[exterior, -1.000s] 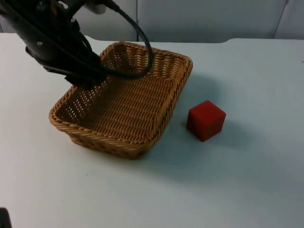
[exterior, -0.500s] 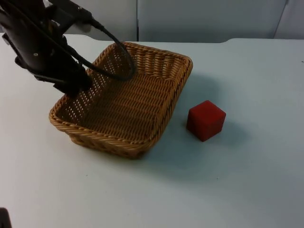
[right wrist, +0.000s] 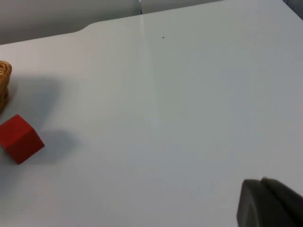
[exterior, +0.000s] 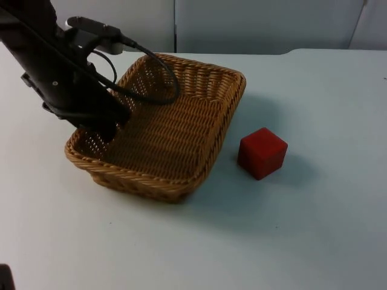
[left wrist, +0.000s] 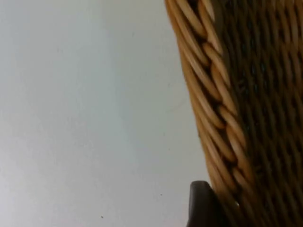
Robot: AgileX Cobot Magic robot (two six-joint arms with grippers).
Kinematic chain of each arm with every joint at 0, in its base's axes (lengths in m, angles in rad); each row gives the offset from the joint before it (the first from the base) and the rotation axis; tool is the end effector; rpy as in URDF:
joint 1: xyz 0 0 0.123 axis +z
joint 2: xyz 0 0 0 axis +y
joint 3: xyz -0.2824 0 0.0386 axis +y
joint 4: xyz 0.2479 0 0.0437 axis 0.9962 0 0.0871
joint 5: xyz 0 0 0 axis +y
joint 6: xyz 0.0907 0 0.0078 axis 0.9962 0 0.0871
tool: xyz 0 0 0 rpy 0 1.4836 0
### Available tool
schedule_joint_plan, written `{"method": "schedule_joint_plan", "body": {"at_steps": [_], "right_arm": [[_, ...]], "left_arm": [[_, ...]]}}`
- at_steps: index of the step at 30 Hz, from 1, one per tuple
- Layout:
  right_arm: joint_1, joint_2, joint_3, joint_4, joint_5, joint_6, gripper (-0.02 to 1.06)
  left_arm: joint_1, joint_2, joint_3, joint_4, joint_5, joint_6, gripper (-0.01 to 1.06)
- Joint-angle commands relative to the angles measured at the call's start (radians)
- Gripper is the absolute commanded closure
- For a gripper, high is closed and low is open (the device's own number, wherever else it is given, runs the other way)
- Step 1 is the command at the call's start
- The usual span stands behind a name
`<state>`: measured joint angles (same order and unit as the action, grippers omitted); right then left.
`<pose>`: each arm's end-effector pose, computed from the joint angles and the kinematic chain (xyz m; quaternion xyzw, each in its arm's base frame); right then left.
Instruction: Pick up the basket with the left hand and place the cube into the basket with the right hand.
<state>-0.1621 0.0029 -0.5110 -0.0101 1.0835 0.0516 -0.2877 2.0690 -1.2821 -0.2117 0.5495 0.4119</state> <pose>-0.0067 0.0003 0.2784 0.0917 0.8521 -0.0335 0.5142 0.3847 -0.1243 0.1223 0.2611 0.9496 -0.0589 0.1632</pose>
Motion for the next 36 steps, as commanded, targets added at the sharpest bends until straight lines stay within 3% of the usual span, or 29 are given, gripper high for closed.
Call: {"method": "schedule_joint_plan", "body": {"at_steps": [1, 2, 4, 5, 6, 7, 16, 24, 36], "right_arm": [[-0.004, -0.003, 0.004, -0.006, -0.006, -0.006, 1.05], [-0.004, -0.003, 0.004, -0.006, -0.006, -0.006, 1.05], [-0.004, -0.003, 0.004, -0.006, -0.006, -0.006, 1.05], [-0.004, -0.003, 0.004, -0.006, -0.006, -0.006, 1.05], [-0.004, -0.003, 0.004, -0.006, -0.006, -0.006, 1.05], [-0.004, -0.003, 0.004, -0.006, -0.006, -0.006, 1.05], [-0.004, -0.003, 0.004, -0.006, -0.006, -0.006, 1.05], [-0.004, -0.003, 0.004, -0.006, -0.006, -0.006, 1.05], [-0.004, -0.003, 0.004, -0.006, -0.006, -0.006, 1.05]], "left_arm": [[0.001, 0.022, -0.007, -0.025, 0.023, 0.011, 0.55], [0.001, 0.027, -0.007, -0.029, 0.026, 0.011, 0.58], [0.001, 0.030, -0.007, -0.029, 0.027, 0.011, 0.79], [0.001, 0.030, -0.007, -0.029, 0.027, 0.011, 0.79], [0.003, 0.030, -0.007, -0.029, 0.027, 0.011, 0.97], [0.005, 0.026, -0.007, -0.029, 0.025, 0.013, 1.05], [0.020, -0.099, -0.007, -0.042, 0.037, -0.014, 1.05], [0.101, -0.209, -0.007, -0.188, 0.165, -0.026, 1.05], [0.105, -0.268, -0.007, -0.255, 0.188, -0.019, 1.05]]}}
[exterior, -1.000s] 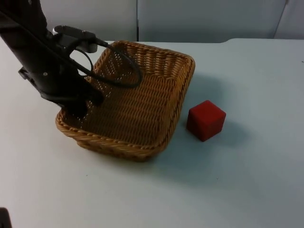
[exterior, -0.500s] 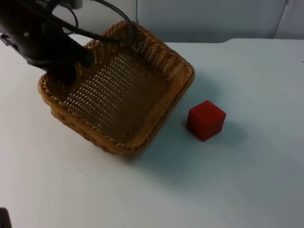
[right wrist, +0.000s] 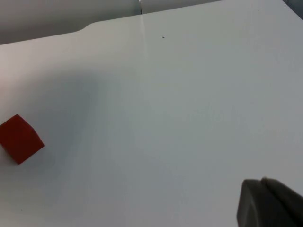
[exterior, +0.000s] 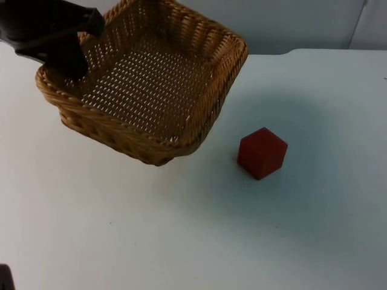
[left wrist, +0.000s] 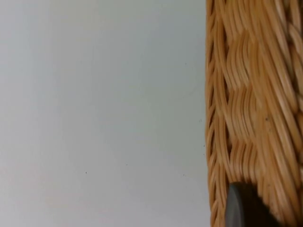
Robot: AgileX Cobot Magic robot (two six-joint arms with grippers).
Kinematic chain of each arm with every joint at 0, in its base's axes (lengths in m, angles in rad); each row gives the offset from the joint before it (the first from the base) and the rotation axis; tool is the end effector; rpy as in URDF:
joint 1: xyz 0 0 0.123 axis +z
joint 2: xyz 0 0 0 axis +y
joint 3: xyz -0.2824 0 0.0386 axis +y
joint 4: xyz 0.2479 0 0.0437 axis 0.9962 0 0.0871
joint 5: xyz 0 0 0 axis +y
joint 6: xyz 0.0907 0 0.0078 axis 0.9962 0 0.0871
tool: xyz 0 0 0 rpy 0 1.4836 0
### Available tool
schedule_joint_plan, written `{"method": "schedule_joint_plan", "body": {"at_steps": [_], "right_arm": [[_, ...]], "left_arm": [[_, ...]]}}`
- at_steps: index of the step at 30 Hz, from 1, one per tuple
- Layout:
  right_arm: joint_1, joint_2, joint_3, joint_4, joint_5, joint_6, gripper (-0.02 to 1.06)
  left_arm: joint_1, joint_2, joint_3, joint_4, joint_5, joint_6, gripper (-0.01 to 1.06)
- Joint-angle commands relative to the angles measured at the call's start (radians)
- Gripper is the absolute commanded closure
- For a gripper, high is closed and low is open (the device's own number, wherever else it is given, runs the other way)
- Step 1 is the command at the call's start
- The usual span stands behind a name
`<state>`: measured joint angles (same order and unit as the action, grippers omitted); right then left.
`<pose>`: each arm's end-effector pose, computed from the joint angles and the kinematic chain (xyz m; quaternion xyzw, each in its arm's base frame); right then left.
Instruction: Pick up the basket with the left hand and place the cube into the basket with the right hand.
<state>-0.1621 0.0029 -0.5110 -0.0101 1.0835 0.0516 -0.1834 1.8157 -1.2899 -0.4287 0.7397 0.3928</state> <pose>-0.0067 0.0003 0.2784 0.0917 0.8521 -0.0335 0.5142 0.3683 -0.0943 0.2219 0.1514 0.9547 -0.1504 0.2074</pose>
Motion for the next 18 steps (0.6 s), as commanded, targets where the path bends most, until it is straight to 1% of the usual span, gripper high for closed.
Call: {"method": "schedule_joint_plan", "body": {"at_steps": [1, 18], "right_arm": [[-0.004, -0.003, 0.004, -0.006, -0.006, -0.006, 1.05], [-0.004, -0.003, 0.004, -0.006, -0.006, -0.006, 1.05]], "left_arm": [[0.001, -0.014, 0.000, -0.045, -0.002, 0.000, 1.05], [0.001, -0.014, 0.000, -0.061, -0.004, 0.000, 1.05]]}}
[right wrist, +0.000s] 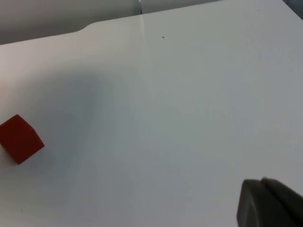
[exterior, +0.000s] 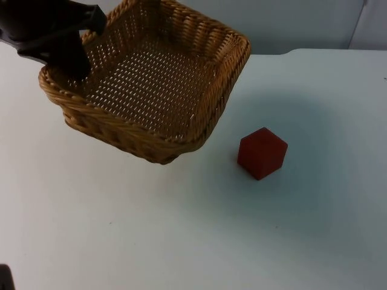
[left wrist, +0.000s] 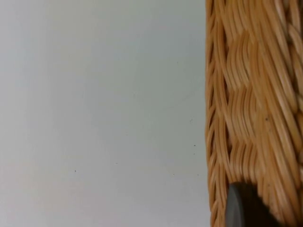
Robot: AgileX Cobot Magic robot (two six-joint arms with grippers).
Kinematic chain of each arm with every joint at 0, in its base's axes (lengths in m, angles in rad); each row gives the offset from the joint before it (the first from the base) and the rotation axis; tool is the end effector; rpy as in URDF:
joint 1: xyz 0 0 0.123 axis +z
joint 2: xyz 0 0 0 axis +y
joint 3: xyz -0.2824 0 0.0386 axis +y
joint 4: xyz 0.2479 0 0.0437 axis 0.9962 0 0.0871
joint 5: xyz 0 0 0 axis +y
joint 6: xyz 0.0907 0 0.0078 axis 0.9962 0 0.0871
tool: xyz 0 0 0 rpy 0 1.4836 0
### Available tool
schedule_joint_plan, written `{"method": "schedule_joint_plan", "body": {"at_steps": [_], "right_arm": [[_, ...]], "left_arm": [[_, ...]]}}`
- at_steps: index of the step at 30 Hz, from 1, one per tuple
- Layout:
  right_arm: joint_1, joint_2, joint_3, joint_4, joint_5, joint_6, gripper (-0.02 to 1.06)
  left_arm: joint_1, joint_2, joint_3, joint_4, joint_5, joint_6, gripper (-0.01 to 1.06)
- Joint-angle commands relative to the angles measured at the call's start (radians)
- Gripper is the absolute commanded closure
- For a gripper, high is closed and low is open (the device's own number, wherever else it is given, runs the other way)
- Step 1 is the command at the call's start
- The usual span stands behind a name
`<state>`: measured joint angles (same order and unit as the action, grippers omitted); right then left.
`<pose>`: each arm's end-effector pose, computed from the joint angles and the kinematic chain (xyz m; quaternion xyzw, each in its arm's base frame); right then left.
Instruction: Pick up the basket with the left hand and place the cube into the basket with the right hand.
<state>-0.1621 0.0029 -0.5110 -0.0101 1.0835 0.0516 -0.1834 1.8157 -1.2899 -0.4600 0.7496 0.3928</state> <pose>-0.0067 0.0003 0.2784 0.0917 0.8521 -0.0335 0.5142 0.3675 -0.0962 0.2223 0.1428 0.9547 -0.1639 0.2034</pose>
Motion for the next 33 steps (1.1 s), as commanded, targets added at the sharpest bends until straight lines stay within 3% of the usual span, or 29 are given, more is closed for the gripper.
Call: {"method": "schedule_joint_plan", "body": {"at_steps": [1, 33], "right_arm": [[-0.004, -0.003, 0.004, -0.006, -0.006, -0.006, 1.05], [-0.004, -0.003, 0.004, -0.006, -0.006, -0.006, 1.05]], "left_arm": [[0.001, -0.014, 0.000, -0.030, -0.016, 0.000, 1.05], [0.001, -0.014, 0.000, -0.030, -0.022, 0.000, 1.05]]}}
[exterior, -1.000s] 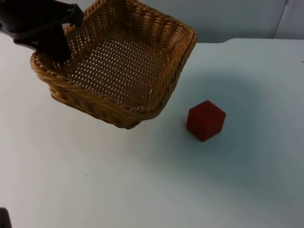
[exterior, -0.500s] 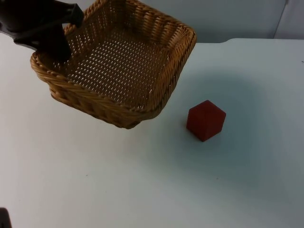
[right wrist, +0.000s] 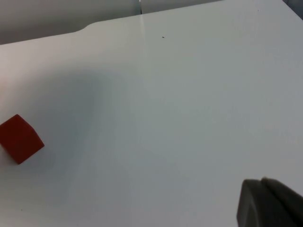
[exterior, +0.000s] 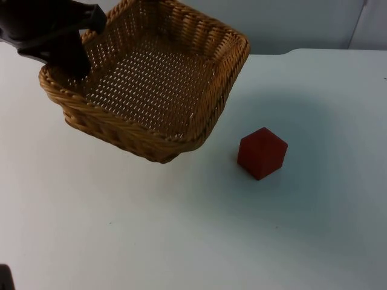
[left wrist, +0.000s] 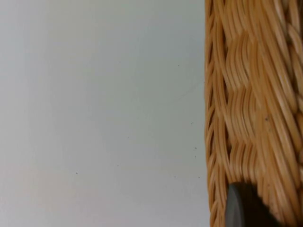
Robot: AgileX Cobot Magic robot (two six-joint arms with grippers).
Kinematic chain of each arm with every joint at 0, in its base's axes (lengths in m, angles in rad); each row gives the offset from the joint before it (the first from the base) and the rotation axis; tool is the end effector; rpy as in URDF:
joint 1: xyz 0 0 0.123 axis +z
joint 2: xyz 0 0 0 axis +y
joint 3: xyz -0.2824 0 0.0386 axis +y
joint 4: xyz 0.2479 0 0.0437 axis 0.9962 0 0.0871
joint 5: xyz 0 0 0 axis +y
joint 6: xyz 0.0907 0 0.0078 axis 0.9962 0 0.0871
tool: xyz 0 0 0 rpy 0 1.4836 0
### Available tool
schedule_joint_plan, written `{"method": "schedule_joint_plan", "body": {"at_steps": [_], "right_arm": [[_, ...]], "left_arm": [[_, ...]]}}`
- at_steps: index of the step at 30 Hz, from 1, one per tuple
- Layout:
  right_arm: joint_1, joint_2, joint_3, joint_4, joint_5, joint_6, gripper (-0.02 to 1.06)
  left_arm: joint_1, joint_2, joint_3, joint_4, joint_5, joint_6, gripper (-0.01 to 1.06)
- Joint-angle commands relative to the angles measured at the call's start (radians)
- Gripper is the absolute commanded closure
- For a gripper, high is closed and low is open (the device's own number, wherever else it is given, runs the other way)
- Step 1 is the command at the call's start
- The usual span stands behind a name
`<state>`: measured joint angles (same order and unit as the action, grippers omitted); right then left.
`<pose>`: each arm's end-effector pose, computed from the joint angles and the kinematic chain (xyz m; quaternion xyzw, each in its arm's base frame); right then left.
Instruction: Pick up the basket with the left hand and place the cube into the basket with the right hand.
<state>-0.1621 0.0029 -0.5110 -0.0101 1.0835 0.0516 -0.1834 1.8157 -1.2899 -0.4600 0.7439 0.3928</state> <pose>-0.0067 0.0003 0.2784 0.0917 0.8521 -0.0335 0.5142 0.3680 -0.0961 0.2225 0.1422 0.9543 -0.1632 0.2060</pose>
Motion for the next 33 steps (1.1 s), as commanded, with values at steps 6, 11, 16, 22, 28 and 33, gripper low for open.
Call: {"method": "schedule_joint_plan", "body": {"at_steps": [6, 11, 16, 22, 28, 33], "right_arm": [[-0.004, -0.003, 0.004, 0.037, -0.006, -0.067, 1.05], [-0.004, 0.136, -0.001, 0.134, -0.006, -0.165, 1.05], [0.014, 0.345, -0.028, 0.145, -0.058, -0.193, 1.05], [0.014, 0.710, -0.125, 0.295, -0.127, -0.258, 1.05], [0.014, 0.999, -0.254, 0.462, -0.128, -0.352, 1.04], [0.041, 1.239, -0.381, 0.482, -0.132, -0.352, 0.95]], "left_arm": [[0.001, -0.014, 0.000, -0.030, -0.016, 0.000, 1.05], [0.001, -0.014, 0.000, -0.030, -0.016, 0.000, 1.05], [0.001, -0.014, 0.000, -0.030, -0.016, 0.000, 1.05], [0.001, -0.014, 0.000, -0.030, -0.018, 0.000, 1.05], [0.001, -0.014, 0.000, -0.030, -0.018, 0.000, 1.05], [0.001, -0.014, 0.000, -0.030, -0.020, 0.000, 1.05]]}}
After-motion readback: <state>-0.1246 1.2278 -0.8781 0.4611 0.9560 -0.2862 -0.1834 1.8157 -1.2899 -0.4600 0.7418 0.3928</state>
